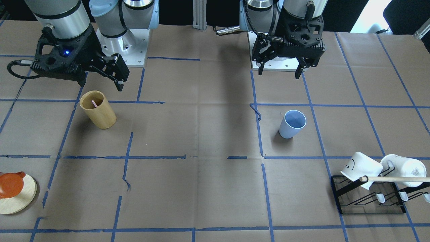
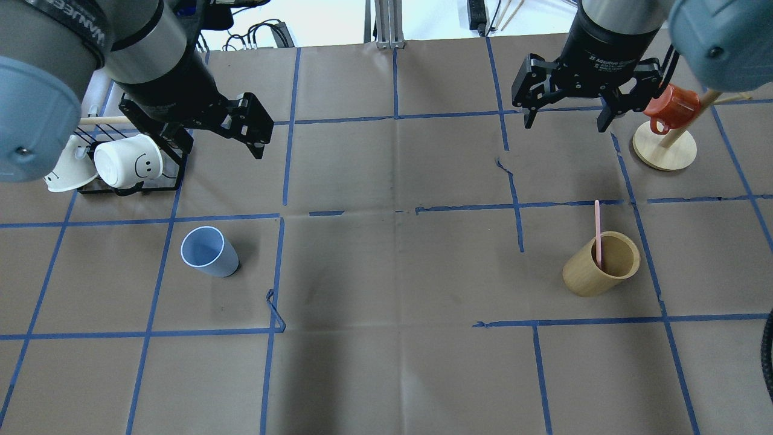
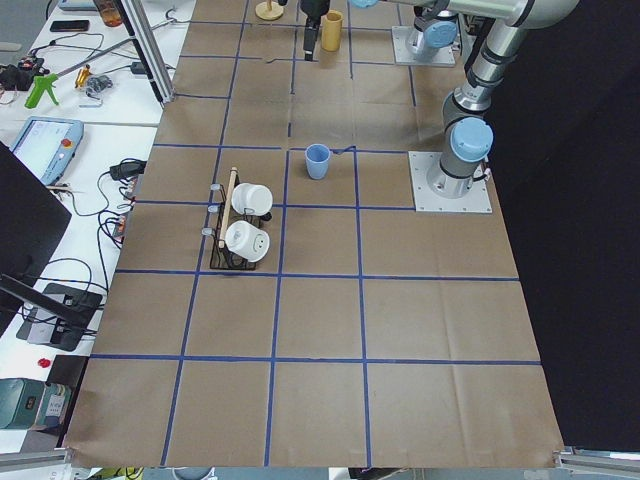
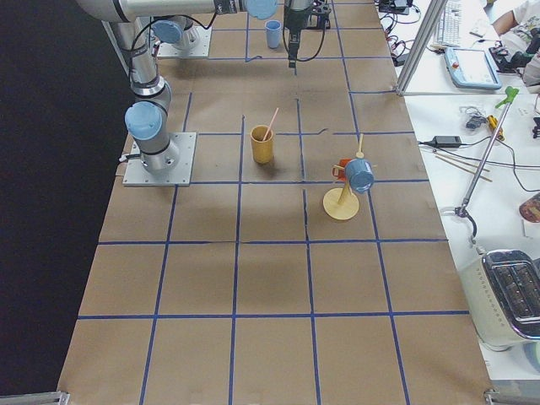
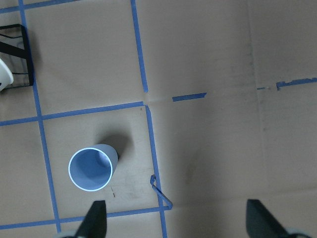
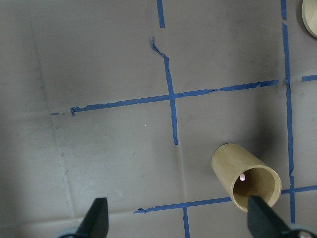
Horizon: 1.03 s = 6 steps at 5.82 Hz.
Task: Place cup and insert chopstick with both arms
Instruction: 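Move left gripper toward blue cup while right gripper approaches bamboo cup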
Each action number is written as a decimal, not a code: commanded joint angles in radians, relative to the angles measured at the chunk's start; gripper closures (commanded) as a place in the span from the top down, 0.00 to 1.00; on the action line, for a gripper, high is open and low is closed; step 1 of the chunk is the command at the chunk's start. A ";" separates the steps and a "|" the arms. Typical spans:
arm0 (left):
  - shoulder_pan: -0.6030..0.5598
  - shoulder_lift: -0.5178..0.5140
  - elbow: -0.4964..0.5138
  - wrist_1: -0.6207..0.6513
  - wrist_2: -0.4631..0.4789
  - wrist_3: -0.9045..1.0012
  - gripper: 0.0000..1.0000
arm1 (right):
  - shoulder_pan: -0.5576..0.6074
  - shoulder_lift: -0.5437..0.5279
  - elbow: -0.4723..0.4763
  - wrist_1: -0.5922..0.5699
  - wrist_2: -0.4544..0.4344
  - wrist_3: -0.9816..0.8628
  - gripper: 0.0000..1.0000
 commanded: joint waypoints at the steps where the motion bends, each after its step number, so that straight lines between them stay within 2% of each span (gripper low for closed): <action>1: 0.007 0.023 -0.003 0.001 -0.002 0.010 0.99 | -0.037 0.003 0.010 -0.012 -0.013 -0.107 1.00; 2: 0.085 0.019 -0.045 -0.002 -0.005 0.015 0.99 | -0.119 -0.002 0.016 -0.004 -0.010 -0.157 1.00; 3: 0.166 0.019 -0.131 0.012 -0.006 0.074 0.99 | -0.161 -0.007 0.047 -0.018 0.002 -0.174 0.99; 4: 0.183 -0.010 -0.206 0.092 -0.008 0.134 0.99 | -0.168 -0.011 0.117 -0.114 -0.005 -0.238 0.99; 5: 0.197 -0.021 -0.334 0.243 -0.005 0.144 0.99 | -0.168 -0.046 0.201 -0.156 0.002 -0.243 0.99; 6: 0.197 -0.055 -0.446 0.392 -0.002 0.145 0.99 | -0.168 -0.081 0.298 -0.247 0.001 -0.272 0.98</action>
